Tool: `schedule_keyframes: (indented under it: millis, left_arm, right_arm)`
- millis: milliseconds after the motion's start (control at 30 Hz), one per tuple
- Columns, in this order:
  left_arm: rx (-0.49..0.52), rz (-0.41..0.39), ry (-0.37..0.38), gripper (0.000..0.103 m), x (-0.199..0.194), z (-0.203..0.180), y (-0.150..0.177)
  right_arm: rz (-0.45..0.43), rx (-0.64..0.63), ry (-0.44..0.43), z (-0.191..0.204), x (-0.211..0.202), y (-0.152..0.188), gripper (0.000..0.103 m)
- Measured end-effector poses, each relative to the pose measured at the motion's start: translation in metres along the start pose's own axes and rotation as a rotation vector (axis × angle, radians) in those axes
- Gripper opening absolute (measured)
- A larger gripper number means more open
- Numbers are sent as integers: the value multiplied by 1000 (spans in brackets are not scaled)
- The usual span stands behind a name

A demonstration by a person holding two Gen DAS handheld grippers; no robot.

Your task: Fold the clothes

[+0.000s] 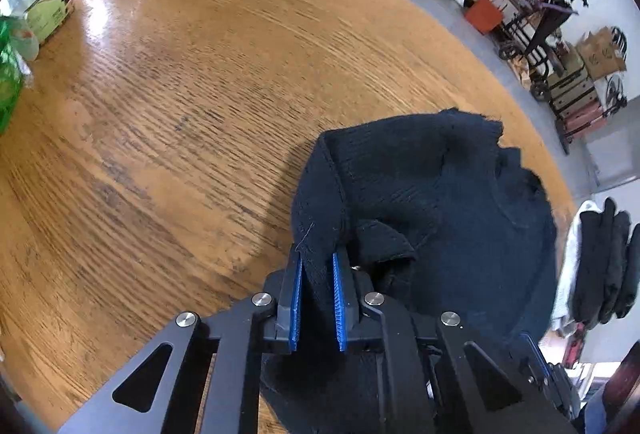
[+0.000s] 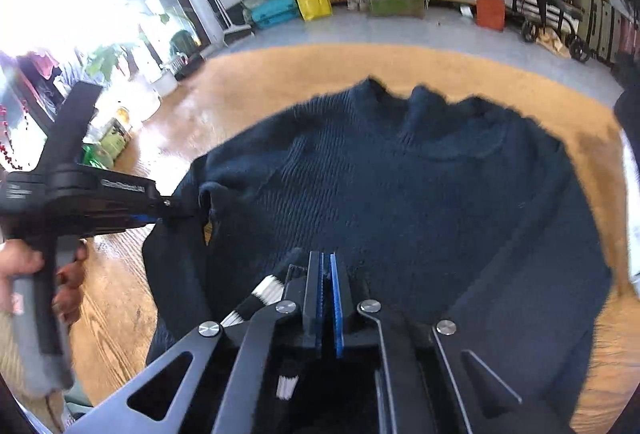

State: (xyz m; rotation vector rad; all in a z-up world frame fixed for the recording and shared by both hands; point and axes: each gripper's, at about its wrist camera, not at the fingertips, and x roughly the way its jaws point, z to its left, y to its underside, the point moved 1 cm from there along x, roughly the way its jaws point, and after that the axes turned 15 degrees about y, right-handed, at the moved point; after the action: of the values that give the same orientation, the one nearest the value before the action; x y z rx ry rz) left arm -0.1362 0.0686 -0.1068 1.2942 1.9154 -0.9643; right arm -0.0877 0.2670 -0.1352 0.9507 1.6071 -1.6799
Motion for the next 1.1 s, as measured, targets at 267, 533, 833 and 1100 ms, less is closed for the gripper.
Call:
schedule_keyframes:
  millis: [267, 533, 833, 1100]
  left_arm:
    - [18, -36, 102, 13, -34, -8, 6]
    - [21, -23, 31, 13, -31, -8, 15]
    - [32, 16, 24, 14, -21, 3, 16]
    - [4, 62, 9, 14, -6, 23, 4]
  right_arm:
    - [-176, 68, 1, -65, -85, 28, 3]
    - [-96, 13, 10, -93, -98, 62, 36]
    - [-11, -236, -78, -25, -10, 10, 43]
    - [85, -400, -98, -2, 33, -2, 44]
